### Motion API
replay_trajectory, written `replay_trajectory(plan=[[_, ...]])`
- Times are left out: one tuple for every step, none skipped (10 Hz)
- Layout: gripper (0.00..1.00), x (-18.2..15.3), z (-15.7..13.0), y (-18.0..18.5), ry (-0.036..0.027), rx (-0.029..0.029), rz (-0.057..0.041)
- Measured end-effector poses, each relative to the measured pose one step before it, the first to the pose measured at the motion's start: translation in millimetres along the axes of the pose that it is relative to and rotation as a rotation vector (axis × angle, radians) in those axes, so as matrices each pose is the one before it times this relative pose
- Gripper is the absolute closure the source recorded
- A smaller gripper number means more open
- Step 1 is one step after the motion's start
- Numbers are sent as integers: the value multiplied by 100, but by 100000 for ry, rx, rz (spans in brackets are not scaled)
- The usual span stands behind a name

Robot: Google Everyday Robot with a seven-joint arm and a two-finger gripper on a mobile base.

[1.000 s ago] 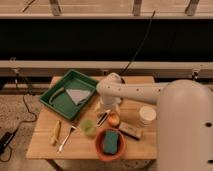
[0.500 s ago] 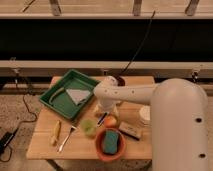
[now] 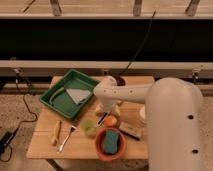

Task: Place brush in metal cup

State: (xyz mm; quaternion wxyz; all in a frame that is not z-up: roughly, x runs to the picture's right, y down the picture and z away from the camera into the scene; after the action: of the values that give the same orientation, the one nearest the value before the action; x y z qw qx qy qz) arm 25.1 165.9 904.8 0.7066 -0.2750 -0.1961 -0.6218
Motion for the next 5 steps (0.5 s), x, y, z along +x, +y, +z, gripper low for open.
replay_trajectory(plan=[[70,78,-216,-84,245,296,37],[80,41,-242,55,66,-105,45],[92,121,-333,159,250,-536,-71],[97,-240,91,560,-663,-972,184],[100,-39,-195,70,-164,141,175]])
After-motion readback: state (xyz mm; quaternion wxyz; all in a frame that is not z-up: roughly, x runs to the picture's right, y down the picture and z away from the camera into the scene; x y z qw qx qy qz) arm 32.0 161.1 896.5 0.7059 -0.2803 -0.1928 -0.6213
